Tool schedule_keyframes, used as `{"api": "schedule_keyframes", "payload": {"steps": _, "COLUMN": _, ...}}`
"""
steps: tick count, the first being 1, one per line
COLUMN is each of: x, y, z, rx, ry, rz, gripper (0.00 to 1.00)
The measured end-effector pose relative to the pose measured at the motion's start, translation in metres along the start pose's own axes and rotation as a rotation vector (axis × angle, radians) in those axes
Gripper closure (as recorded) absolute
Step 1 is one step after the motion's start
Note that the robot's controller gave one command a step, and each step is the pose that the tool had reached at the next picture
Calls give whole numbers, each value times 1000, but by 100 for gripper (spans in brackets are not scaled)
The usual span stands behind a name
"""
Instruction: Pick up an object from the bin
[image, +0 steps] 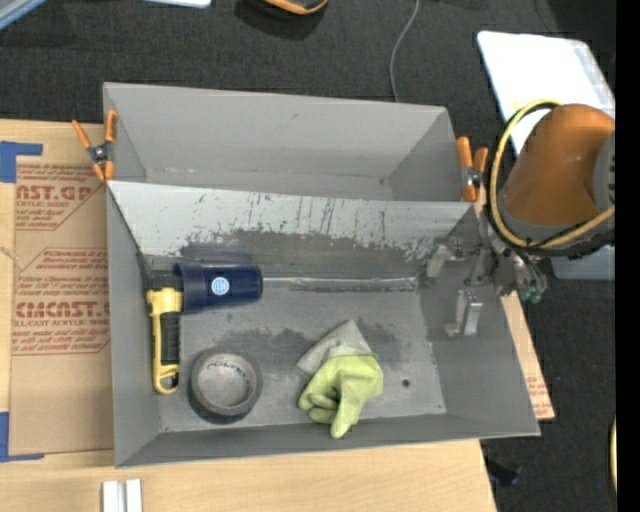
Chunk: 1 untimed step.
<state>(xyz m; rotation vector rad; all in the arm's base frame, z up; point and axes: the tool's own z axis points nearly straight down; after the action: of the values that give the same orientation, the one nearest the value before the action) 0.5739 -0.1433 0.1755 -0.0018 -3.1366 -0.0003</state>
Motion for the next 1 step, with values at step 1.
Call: {"api": "schedule_keyframes", "payload": {"steps": 1, "x": -2, "y": 1, "z": -5, "rx": 1, "ry": -8, "rz": -1, "gripper": 0}}
